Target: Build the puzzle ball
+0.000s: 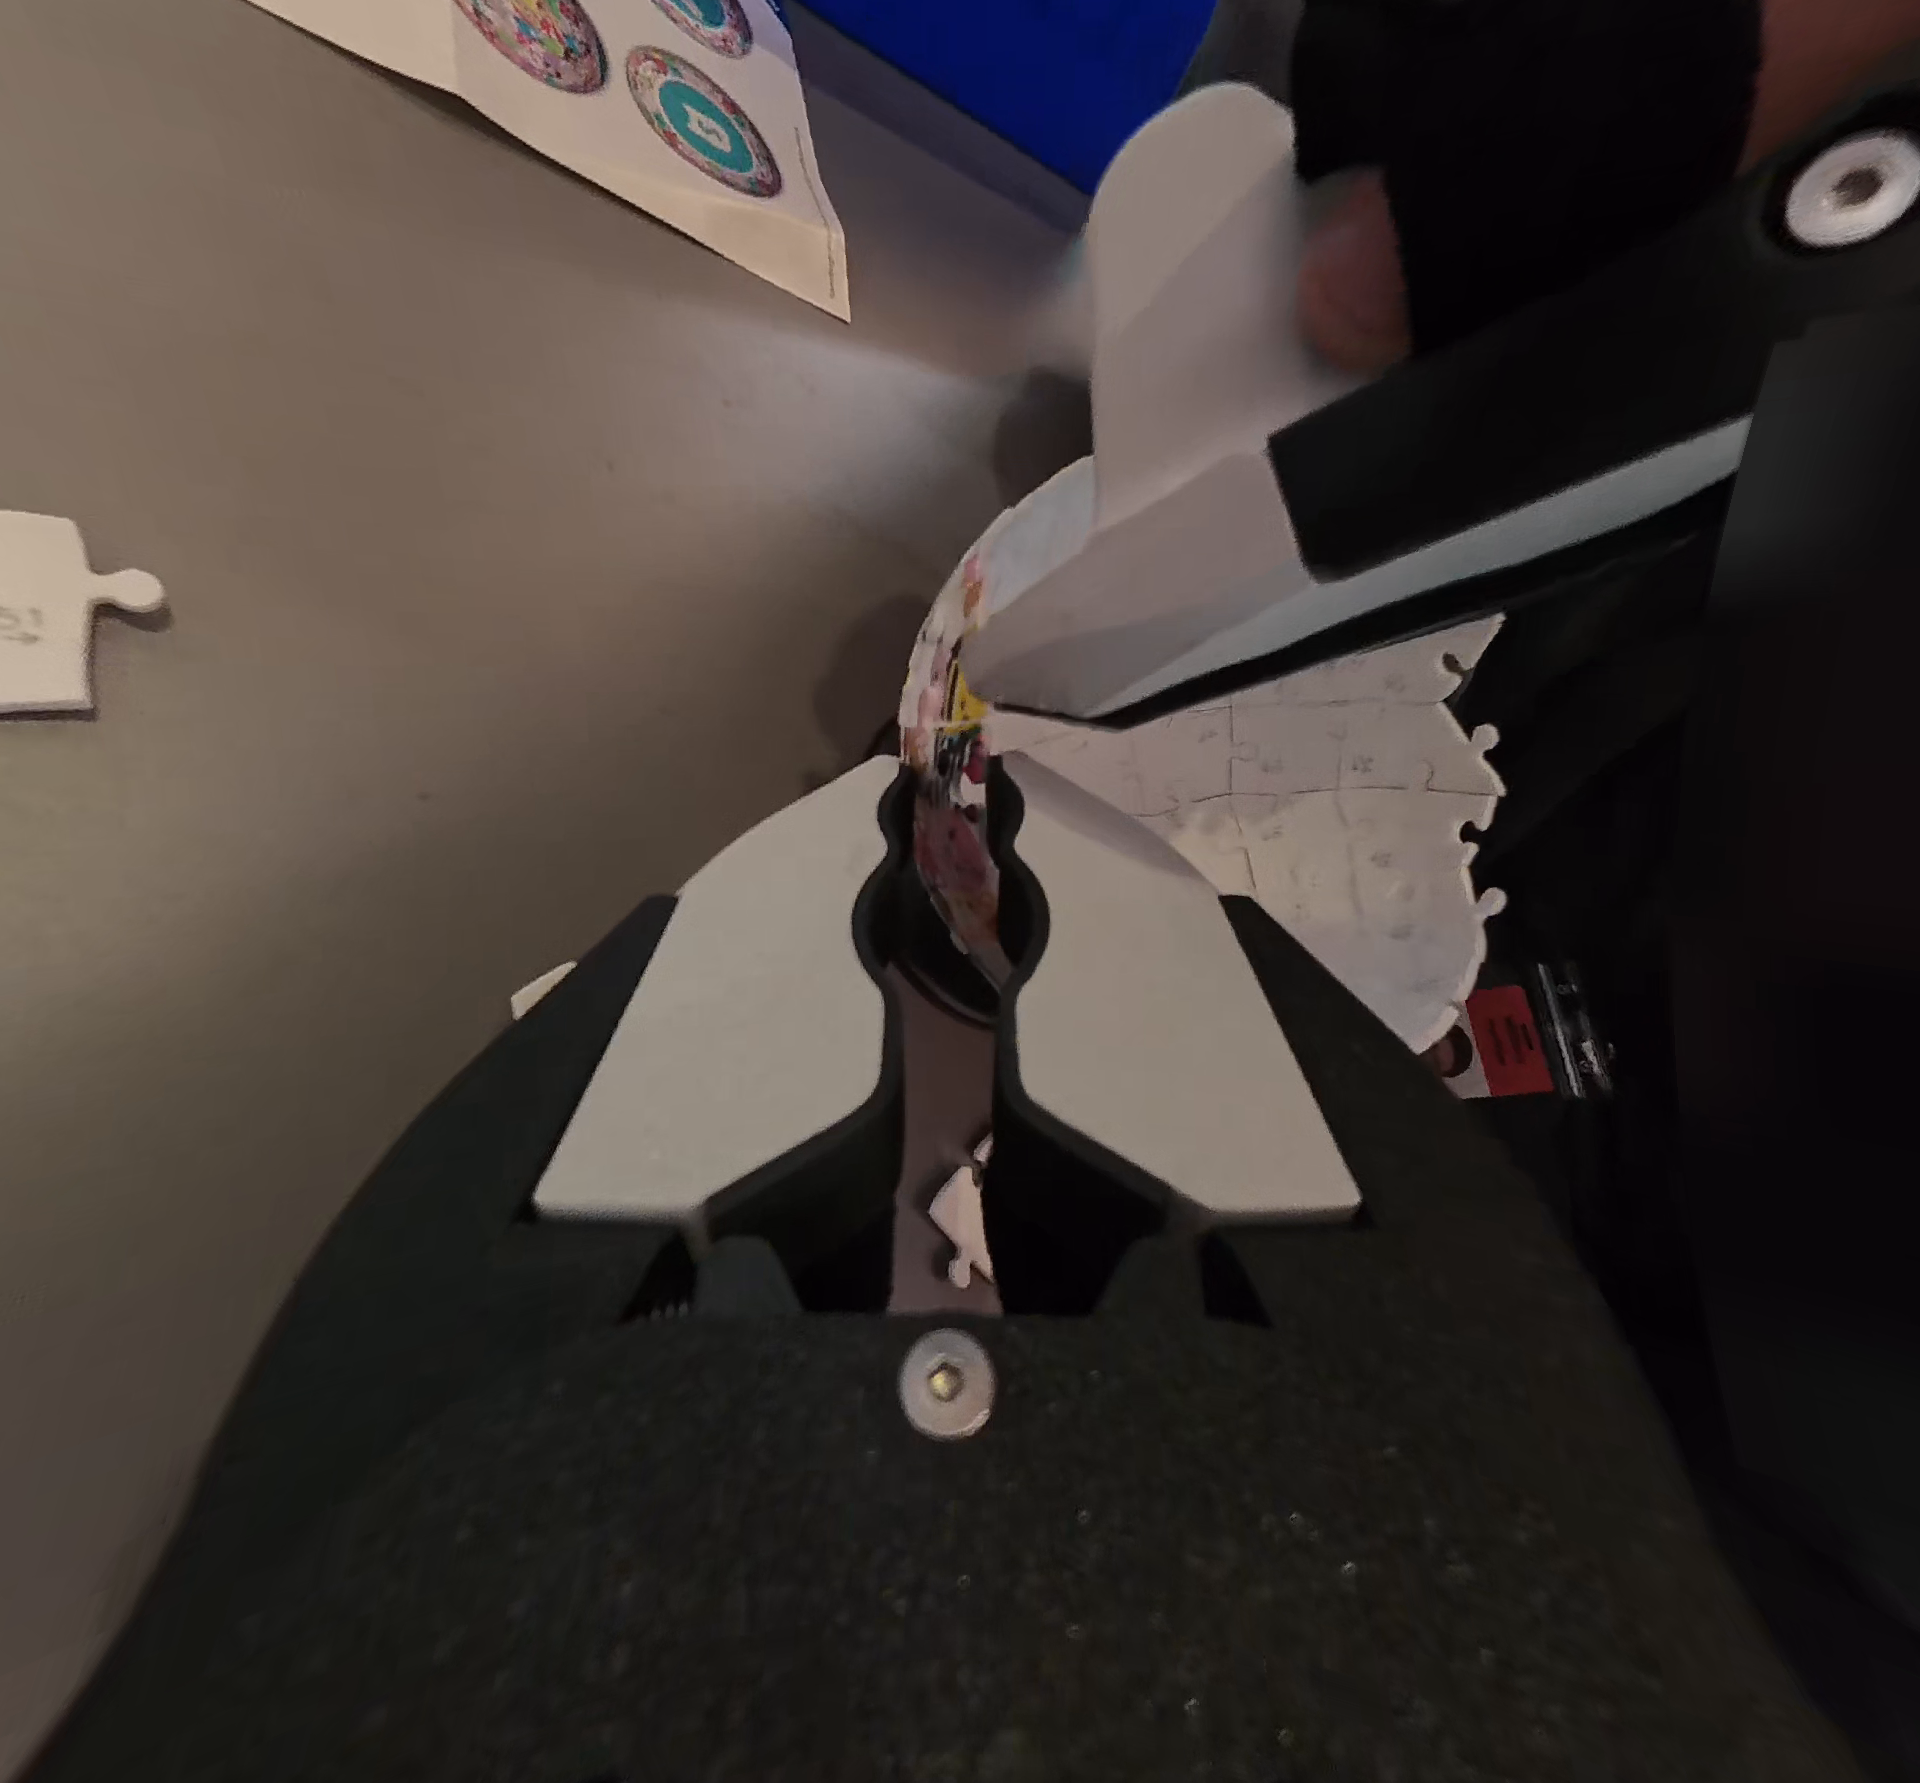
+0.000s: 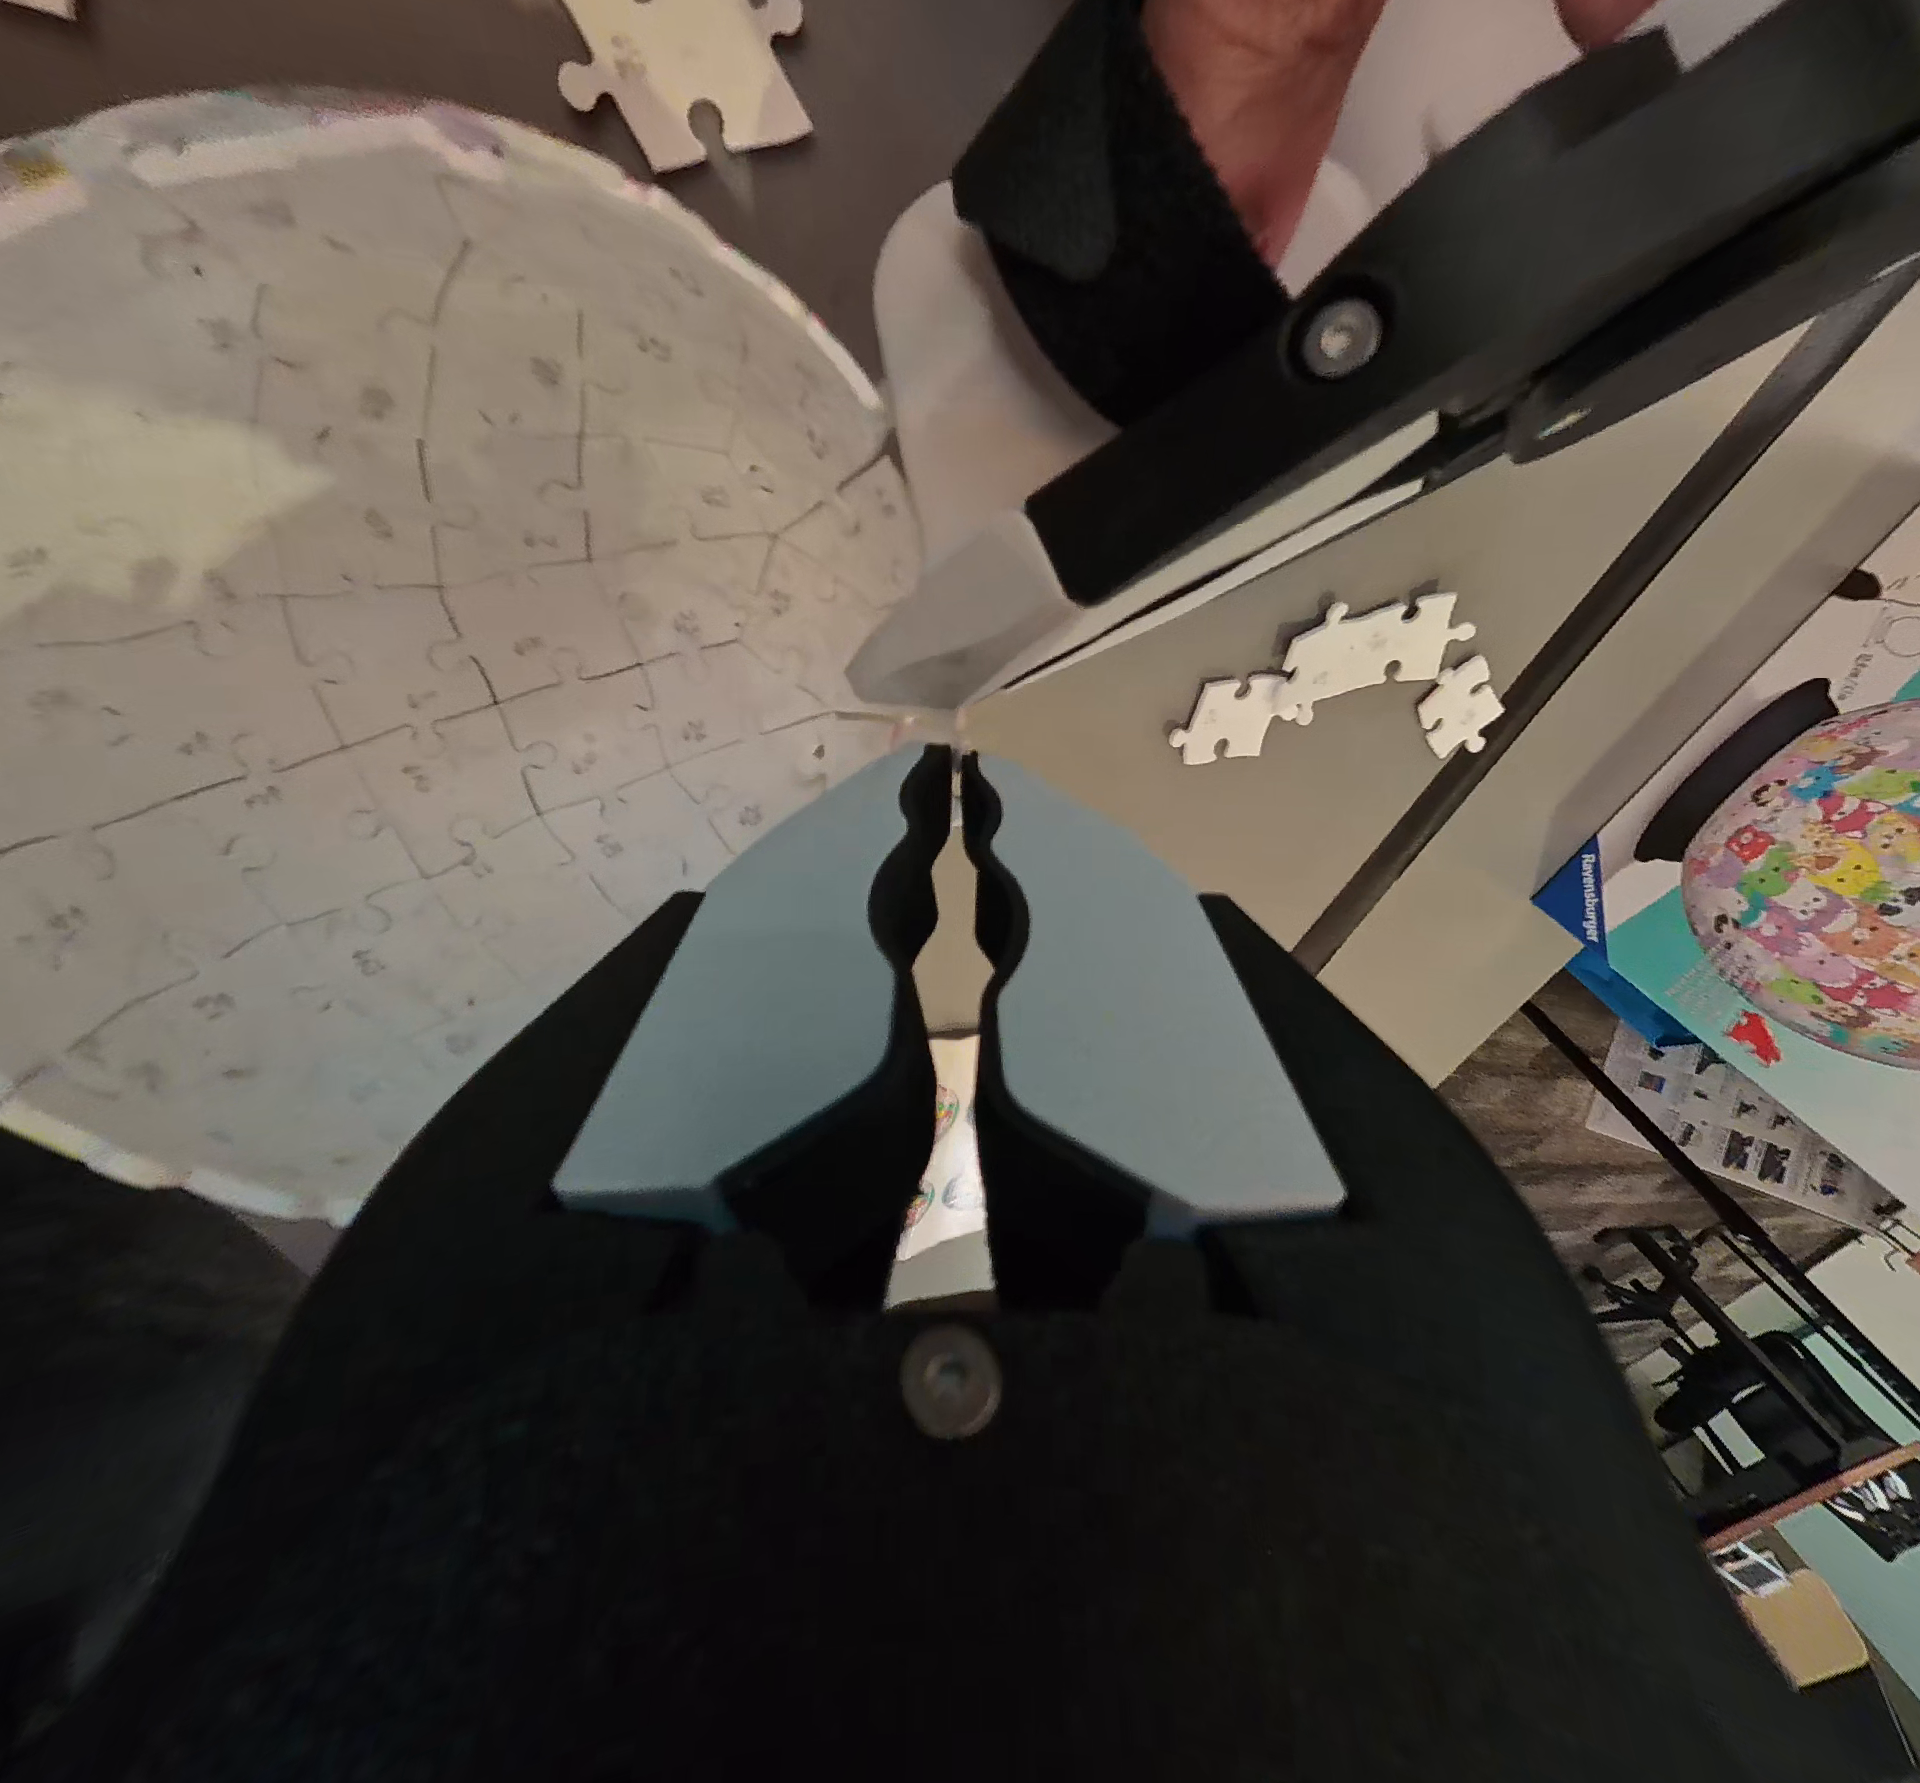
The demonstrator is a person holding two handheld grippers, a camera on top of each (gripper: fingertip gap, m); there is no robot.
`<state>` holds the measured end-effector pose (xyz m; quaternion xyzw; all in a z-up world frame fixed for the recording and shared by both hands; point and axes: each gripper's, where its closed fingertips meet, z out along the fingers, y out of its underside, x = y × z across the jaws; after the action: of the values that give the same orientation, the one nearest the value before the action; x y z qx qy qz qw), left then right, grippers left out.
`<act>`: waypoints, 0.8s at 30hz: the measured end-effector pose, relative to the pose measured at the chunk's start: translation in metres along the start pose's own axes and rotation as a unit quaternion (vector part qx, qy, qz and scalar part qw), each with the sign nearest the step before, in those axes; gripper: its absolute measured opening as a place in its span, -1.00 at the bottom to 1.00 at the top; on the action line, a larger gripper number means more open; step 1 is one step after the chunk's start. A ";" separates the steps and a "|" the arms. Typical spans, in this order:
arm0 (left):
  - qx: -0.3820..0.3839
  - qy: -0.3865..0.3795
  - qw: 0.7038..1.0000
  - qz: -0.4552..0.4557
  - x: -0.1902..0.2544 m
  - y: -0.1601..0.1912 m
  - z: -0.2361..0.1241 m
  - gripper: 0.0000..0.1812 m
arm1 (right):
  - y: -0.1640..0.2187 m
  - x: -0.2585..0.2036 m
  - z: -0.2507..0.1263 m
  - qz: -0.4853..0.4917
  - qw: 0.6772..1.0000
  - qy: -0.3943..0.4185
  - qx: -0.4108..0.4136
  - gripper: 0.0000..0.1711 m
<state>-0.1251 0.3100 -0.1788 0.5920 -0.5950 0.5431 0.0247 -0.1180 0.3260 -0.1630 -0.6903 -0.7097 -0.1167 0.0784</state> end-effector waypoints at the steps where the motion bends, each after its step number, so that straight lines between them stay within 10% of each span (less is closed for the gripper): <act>1: -0.001 0.002 1.000 -0.002 0.000 0.001 0.001 -0.87 | 0.000 -0.001 0.001 -0.001 1.000 0.000 -0.001 -0.98; 24: 0.002 -0.005 1.000 0.007 0.003 -0.008 0.001 -0.83 | 0.005 0.002 -0.007 0.024 1.000 0.009 0.013 -0.98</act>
<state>-0.1196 0.3092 -0.1723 0.5907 -0.5980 0.5414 0.0165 -0.1133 0.3263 -0.1558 -0.7054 -0.6933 -0.1118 0.0959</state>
